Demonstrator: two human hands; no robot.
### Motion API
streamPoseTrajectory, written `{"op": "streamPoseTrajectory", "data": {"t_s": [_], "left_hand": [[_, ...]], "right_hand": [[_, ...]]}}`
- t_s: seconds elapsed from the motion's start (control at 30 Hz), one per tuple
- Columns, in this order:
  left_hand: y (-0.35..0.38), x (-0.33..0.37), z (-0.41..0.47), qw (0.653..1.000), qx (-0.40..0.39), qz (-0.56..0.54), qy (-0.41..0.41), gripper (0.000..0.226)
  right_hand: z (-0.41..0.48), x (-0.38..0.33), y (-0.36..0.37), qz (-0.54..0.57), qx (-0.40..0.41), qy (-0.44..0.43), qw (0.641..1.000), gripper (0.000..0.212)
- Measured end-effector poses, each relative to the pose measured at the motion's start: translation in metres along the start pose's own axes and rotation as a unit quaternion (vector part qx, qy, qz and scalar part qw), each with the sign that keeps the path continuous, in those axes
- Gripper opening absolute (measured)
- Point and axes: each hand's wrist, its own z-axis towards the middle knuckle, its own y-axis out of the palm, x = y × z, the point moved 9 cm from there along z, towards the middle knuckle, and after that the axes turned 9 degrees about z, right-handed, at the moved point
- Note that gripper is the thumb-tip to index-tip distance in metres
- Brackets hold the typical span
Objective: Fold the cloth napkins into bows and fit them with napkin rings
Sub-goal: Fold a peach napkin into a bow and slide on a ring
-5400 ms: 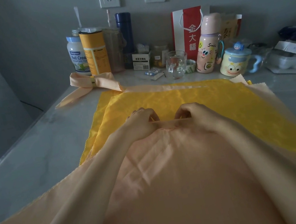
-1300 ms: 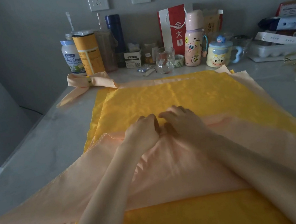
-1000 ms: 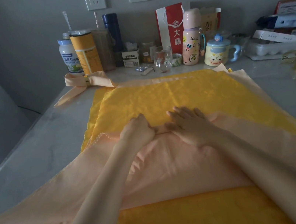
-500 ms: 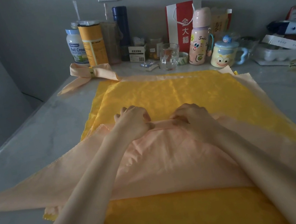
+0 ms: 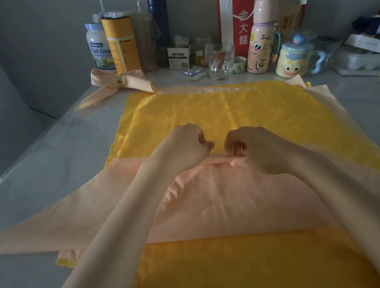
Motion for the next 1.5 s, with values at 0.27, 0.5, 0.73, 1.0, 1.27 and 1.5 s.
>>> {"op": "streamPoseTrajectory", "data": {"t_s": [0.27,0.5,0.73,1.0,1.27,1.5], "left_hand": [[0.023,-0.003,-0.007,0.992,-0.126,0.026,-0.013,0.028],[0.026,-0.002,-0.004,0.994,-0.102,0.042,-0.024,0.028],[0.029,-0.007,-0.002,0.99,-0.137,0.022,-0.031,0.024],[0.028,-0.011,-0.003,0.984,-0.167,-0.051,-0.031,0.018],[0.016,-0.022,-0.009,0.988,-0.141,0.002,-0.055,0.024],[0.011,-0.023,-0.007,0.991,-0.124,0.027,-0.034,0.026]], "right_hand": [[-0.001,0.005,-0.01,0.074,0.046,0.027,0.996,0.013],[0.012,-0.008,0.037,-0.034,0.09,-0.053,0.994,0.028],[0.015,0.001,0.045,-0.117,0.085,-0.002,0.989,0.096],[-0.002,0.029,0.036,-0.152,0.016,0.073,0.986,0.084],[-0.02,0.05,0.013,-0.109,0.019,0.093,0.989,0.05],[-0.029,0.036,-0.004,-0.031,0.12,-0.022,0.992,0.023]]}}
